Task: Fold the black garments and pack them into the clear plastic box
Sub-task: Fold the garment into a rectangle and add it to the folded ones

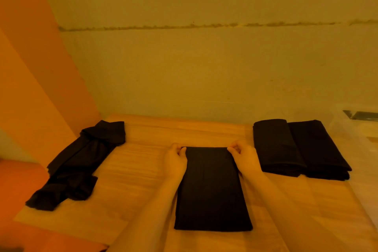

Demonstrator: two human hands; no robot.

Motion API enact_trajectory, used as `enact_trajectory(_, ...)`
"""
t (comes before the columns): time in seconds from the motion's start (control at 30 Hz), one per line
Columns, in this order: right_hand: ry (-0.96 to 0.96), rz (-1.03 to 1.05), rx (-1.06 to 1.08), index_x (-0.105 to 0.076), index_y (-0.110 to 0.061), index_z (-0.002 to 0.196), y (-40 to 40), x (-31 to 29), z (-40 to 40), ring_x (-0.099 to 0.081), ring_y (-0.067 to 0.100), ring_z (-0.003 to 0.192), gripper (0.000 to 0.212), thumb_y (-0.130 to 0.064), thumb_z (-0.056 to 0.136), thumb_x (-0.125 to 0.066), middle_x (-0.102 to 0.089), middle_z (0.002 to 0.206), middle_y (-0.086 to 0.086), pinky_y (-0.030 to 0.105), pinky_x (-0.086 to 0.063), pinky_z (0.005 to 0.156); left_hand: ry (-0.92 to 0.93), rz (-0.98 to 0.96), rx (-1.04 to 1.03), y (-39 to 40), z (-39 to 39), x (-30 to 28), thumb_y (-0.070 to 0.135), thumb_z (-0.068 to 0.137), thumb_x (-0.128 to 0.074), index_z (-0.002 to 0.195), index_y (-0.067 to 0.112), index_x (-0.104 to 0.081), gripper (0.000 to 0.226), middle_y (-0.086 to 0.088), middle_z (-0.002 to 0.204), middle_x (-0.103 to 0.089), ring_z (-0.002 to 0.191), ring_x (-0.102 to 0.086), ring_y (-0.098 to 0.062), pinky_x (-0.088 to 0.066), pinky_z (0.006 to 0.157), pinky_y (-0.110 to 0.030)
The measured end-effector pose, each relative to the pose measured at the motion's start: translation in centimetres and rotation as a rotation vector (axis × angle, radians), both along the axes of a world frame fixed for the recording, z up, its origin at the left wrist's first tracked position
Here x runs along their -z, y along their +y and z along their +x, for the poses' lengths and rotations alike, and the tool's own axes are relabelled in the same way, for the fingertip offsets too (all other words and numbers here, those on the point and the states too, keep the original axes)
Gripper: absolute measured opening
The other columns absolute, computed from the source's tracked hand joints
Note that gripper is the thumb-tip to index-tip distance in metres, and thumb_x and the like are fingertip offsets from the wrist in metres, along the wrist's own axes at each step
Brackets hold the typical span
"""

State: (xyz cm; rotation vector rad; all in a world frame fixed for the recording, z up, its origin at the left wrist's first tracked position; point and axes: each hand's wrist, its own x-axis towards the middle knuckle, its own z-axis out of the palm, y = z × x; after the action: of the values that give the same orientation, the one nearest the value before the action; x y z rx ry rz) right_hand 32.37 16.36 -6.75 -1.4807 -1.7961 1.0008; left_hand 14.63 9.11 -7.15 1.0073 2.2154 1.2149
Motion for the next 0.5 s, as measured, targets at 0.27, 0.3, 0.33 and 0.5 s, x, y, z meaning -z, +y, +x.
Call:
enact_trajectory(0.27, -0.285, 0.334, -0.095, -0.050, -0.015, 0.131, -1.5, -0.8, 0.0, -0.049, 0.020, 0.120, 0.037, -0.022, 0.095, -0.049, -0.052, 0.131, 0.004, 0.023, -0.038, 0.092, 0.458, 0.081, 0.241, -1.9, 0.7, -1.2, 0.021, 0.095, -0.044, 0.129, 0.012, -0.050, 0.036, -0.004, 0.132, -0.049, 0.123, -0.045, -0.021, -0.033, 0.098, -0.024)
enact_trajectory(0.3, -0.359, 0.400, -0.221, -0.045, -0.016, 0.136, -1.9, -0.9, -0.1, -0.043, 0.020, 0.129, 0.041, -0.026, 0.096, -0.046, -0.047, 0.139, 0.004, 0.026, -0.034, 0.101, 0.541, 0.075, 0.385, -2.4, 1.1, -1.3, 0.027, 0.094, -0.040, 0.131, 0.013, -0.050, 0.041, -0.004, 0.136, -0.048, 0.128, -0.041, -0.022, -0.029, 0.103, -0.025)
enact_trajectory(0.33, -0.475, 0.420, -0.365, -0.039, -0.018, 0.140, -2.2, -0.7, -0.3, -0.034, 0.018, 0.136, 0.045, -0.032, 0.097, -0.041, -0.039, 0.146, 0.002, 0.028, -0.025, 0.109, 0.622, 0.001, 0.517, -2.7, 1.4, -1.1, 0.034, 0.095, -0.036, 0.136, 0.015, -0.046, 0.046, -0.003, 0.142, -0.042, 0.134, -0.035, -0.022, -0.023, 0.109, -0.027)
enact_trajectory(0.5, -0.806, 0.119, -0.509, -0.009, -0.020, 0.149, -1.7, -0.4, 0.4, -0.004, 0.014, 0.144, 0.062, -0.051, 0.096, -0.022, -0.006, 0.157, -0.002, 0.035, -0.005, 0.117, 0.651, -0.432, 0.618, -2.8, 0.4, 0.3, 0.048, 0.099, -0.023, 0.150, 0.026, -0.011, 0.057, 0.005, 0.158, -0.003, 0.145, 0.004, -0.013, 0.002, 0.116, -0.036)
